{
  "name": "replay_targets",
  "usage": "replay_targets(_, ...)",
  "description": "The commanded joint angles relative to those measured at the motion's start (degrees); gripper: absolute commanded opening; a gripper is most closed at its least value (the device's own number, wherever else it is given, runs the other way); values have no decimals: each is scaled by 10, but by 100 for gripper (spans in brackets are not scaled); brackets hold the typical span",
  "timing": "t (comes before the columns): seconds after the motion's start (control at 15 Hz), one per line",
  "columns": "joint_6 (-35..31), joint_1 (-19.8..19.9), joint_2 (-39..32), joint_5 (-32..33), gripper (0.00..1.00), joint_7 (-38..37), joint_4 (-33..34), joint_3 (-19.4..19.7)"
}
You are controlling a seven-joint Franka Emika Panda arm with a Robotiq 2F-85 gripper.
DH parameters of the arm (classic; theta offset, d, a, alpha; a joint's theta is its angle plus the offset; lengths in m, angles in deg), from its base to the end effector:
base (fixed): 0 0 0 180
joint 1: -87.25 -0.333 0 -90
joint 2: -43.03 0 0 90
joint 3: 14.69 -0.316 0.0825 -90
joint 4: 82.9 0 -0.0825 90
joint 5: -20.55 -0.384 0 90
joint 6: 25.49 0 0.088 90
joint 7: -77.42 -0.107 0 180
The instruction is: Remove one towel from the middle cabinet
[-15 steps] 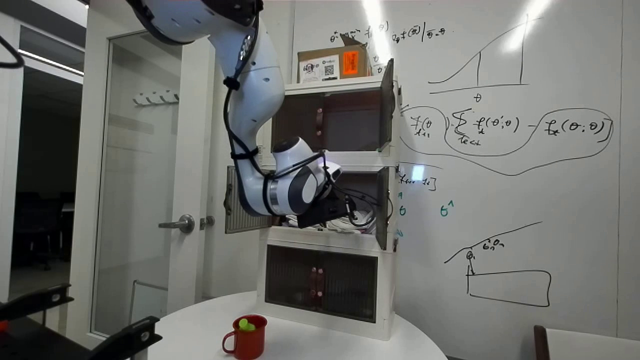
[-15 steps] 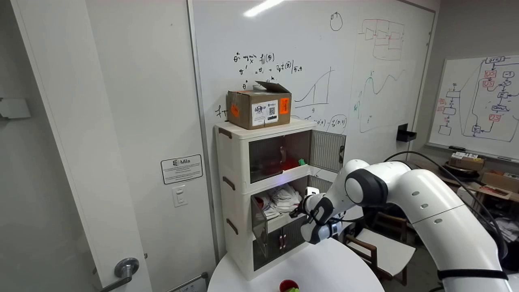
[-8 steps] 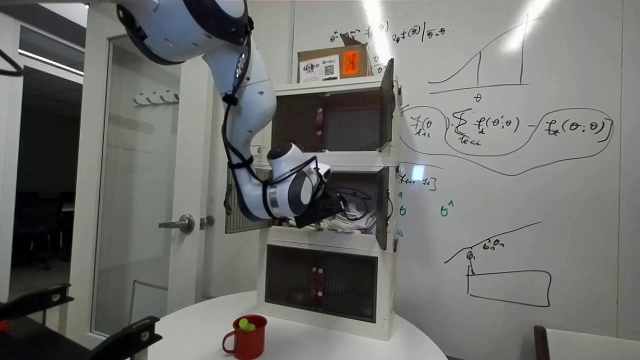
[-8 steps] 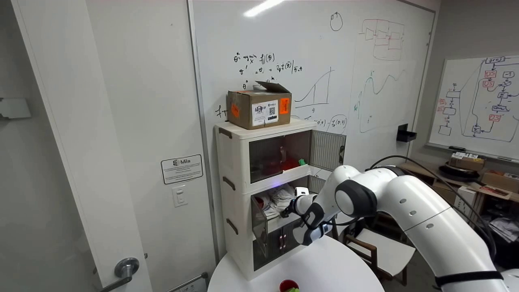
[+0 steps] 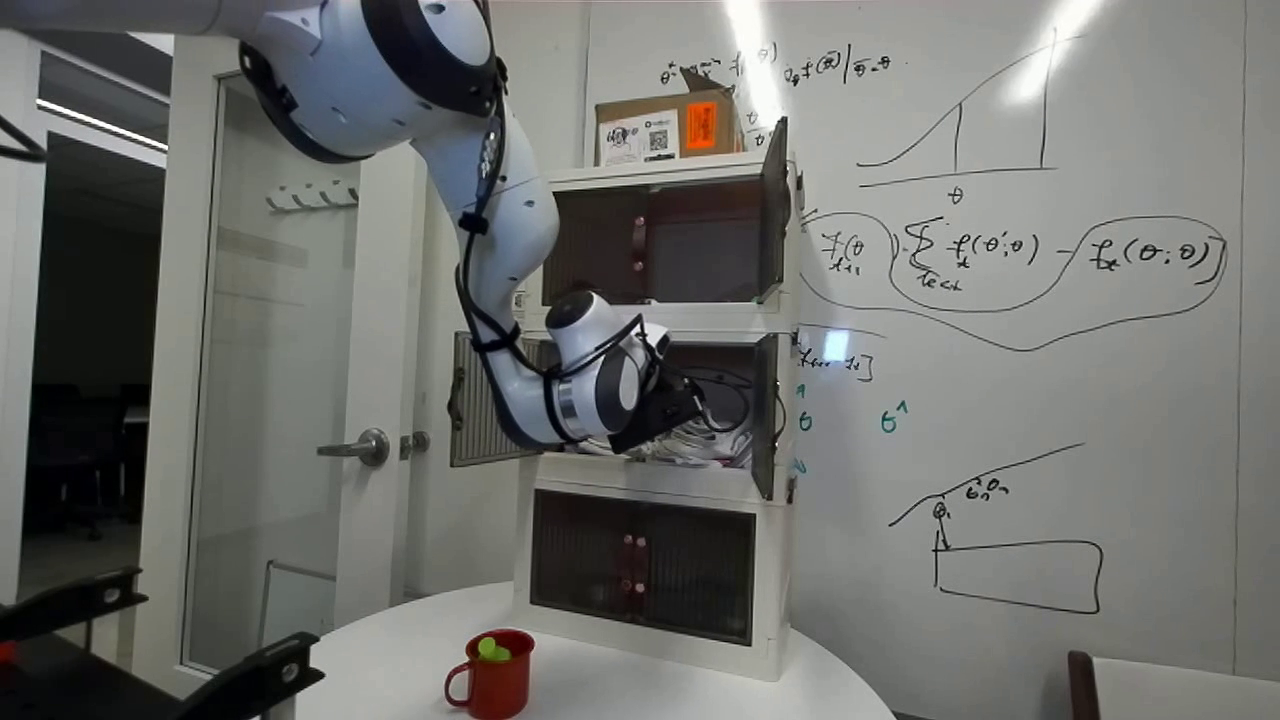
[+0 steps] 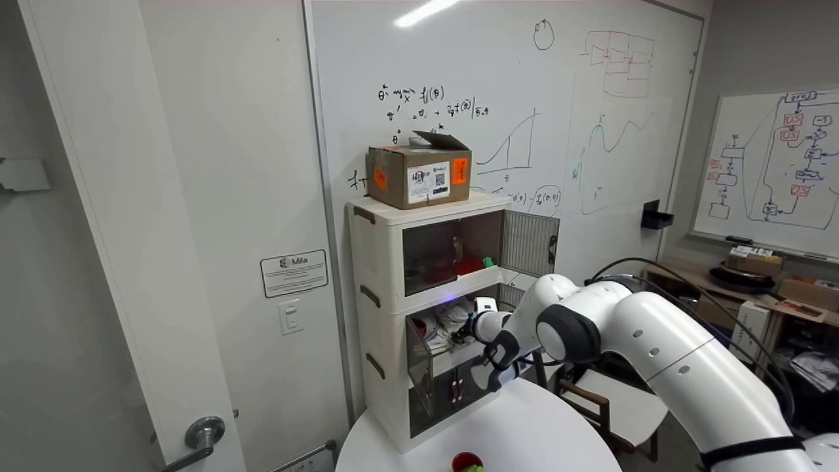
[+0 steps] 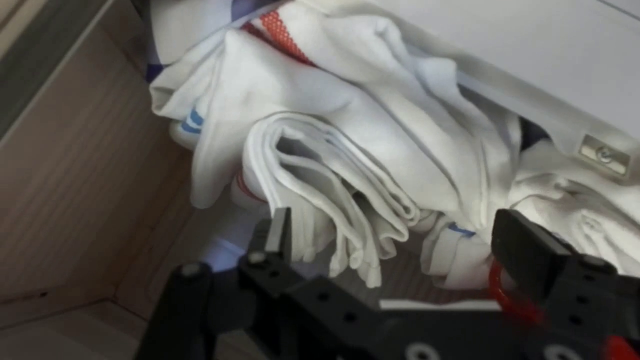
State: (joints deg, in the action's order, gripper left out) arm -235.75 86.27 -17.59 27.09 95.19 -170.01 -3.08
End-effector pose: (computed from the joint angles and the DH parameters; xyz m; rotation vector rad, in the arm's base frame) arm 0.7232 -0.0744 0.1701 2.3530 0.5609 1.3884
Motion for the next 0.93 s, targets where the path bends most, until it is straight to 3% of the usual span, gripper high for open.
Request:
replay_targets(0.0, -38, 13, -30, -6, 100, -15, 45, 2)
replay_targets(0.87, -102, 66, -68, 17, 100, -95, 102, -58)
